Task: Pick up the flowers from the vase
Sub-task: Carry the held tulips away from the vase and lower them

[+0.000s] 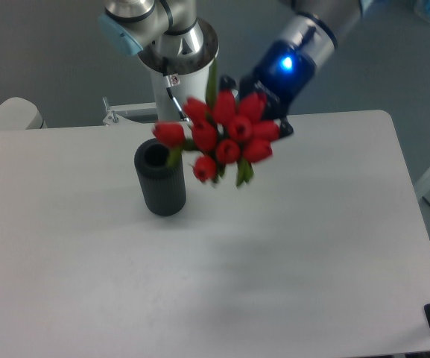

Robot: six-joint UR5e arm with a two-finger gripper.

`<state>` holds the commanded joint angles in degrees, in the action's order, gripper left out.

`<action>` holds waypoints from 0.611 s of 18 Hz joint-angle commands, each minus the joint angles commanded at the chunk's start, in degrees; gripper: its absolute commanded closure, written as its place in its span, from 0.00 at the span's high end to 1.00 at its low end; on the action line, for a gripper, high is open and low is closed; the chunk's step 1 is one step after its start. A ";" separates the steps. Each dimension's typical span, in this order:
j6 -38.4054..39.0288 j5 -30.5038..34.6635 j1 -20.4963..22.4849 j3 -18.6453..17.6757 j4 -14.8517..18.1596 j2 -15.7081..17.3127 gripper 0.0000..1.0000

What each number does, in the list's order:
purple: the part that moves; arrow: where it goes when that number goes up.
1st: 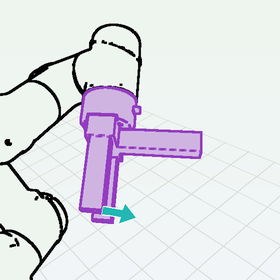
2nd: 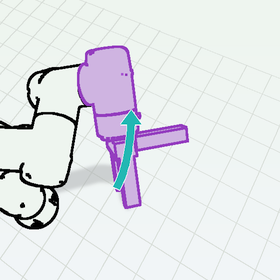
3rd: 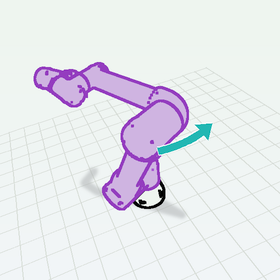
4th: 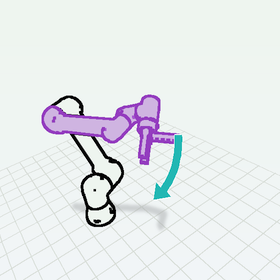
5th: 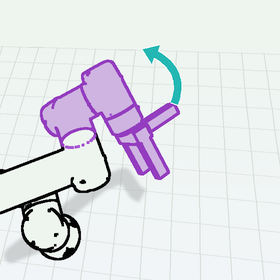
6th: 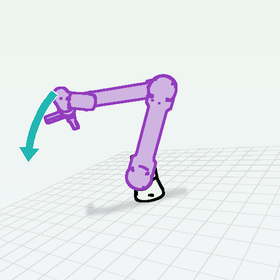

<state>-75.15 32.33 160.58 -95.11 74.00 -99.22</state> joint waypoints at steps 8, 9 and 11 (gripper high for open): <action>8.17 20.02 -8.60 13.55 -1.14 -8.62 0.26; 8.17 22.75 -9.40 13.46 -2.10 -9.06 0.25; 8.26 28.90 -11.15 13.37 -2.37 -9.68 0.20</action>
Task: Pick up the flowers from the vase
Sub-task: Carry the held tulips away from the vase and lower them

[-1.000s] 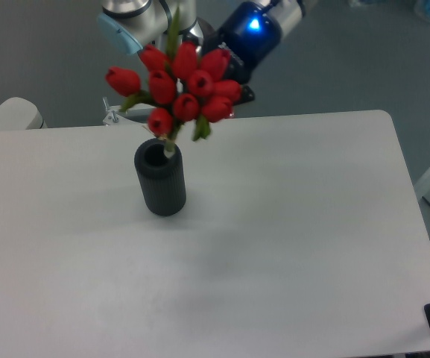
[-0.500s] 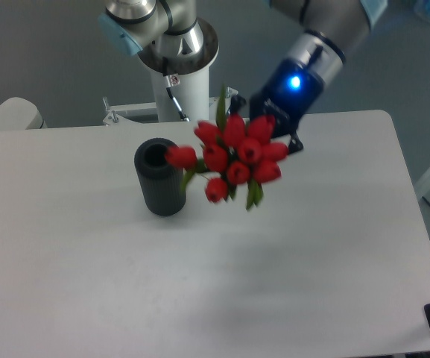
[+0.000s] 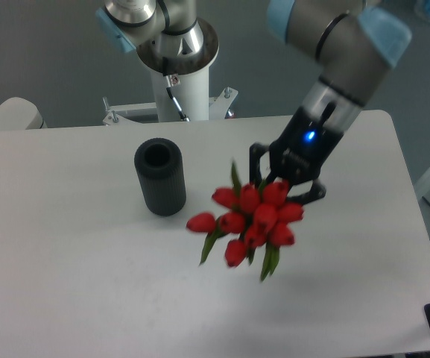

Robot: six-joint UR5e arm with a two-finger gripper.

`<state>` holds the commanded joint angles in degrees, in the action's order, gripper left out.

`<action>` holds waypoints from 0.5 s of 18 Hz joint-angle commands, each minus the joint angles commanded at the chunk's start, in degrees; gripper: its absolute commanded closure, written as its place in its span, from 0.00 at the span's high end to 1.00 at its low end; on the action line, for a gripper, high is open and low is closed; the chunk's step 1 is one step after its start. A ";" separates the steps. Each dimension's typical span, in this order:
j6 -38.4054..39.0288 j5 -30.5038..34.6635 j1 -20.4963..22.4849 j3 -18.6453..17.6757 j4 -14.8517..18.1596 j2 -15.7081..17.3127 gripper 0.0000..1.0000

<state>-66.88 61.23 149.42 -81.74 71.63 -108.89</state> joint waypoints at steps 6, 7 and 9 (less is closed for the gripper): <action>-0.79 17.68 -5.11 1.58 0.00 -4.92 0.18; -0.88 18.48 -5.80 2.45 0.09 -5.80 0.18; -0.79 18.66 -6.25 3.95 0.26 -6.94 0.19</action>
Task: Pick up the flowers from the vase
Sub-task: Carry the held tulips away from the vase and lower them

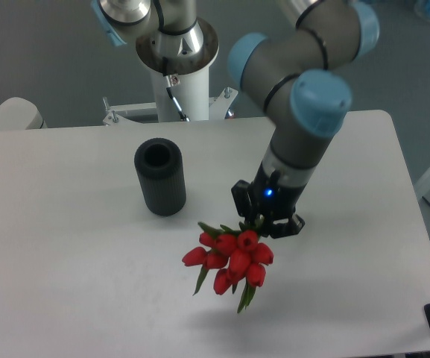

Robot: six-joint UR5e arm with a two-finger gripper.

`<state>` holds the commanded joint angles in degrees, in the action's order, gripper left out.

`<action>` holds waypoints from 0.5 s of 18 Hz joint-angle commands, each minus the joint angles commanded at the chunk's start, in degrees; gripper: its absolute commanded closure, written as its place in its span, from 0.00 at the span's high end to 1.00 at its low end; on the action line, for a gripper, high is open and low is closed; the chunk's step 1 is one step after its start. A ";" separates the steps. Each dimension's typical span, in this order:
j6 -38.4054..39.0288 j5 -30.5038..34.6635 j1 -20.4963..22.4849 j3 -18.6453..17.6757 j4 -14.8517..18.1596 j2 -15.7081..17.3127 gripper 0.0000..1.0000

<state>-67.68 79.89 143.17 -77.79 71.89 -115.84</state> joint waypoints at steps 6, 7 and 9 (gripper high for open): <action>-6.39 4.47 -0.70 2.64 0.35 -2.29 0.19; -8.76 6.83 -0.79 2.73 0.61 -2.55 0.19; -10.72 9.66 -1.31 2.90 0.97 -3.08 0.18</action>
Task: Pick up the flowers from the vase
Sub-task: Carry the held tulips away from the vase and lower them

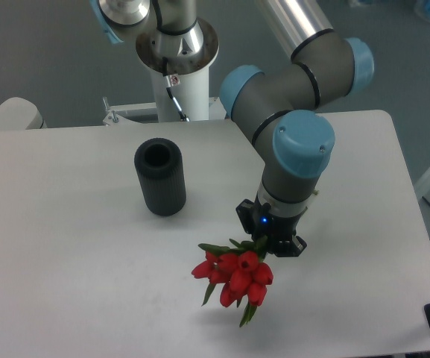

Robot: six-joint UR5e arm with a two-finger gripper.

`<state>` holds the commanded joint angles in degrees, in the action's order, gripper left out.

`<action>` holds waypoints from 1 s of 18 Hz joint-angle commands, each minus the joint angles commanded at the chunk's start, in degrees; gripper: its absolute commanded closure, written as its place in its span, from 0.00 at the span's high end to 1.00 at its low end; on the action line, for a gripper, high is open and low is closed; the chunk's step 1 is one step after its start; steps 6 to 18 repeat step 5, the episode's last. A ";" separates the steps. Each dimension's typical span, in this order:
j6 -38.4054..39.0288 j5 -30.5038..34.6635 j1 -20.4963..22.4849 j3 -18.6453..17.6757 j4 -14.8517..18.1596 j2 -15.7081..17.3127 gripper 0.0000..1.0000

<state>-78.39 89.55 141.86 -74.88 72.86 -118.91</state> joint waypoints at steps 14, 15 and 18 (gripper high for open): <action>-1.76 0.18 -0.09 -0.09 0.09 -0.88 0.18; -1.76 0.18 -0.09 -0.09 0.09 -0.88 0.18; -1.76 0.18 -0.09 -0.09 0.09 -0.88 0.18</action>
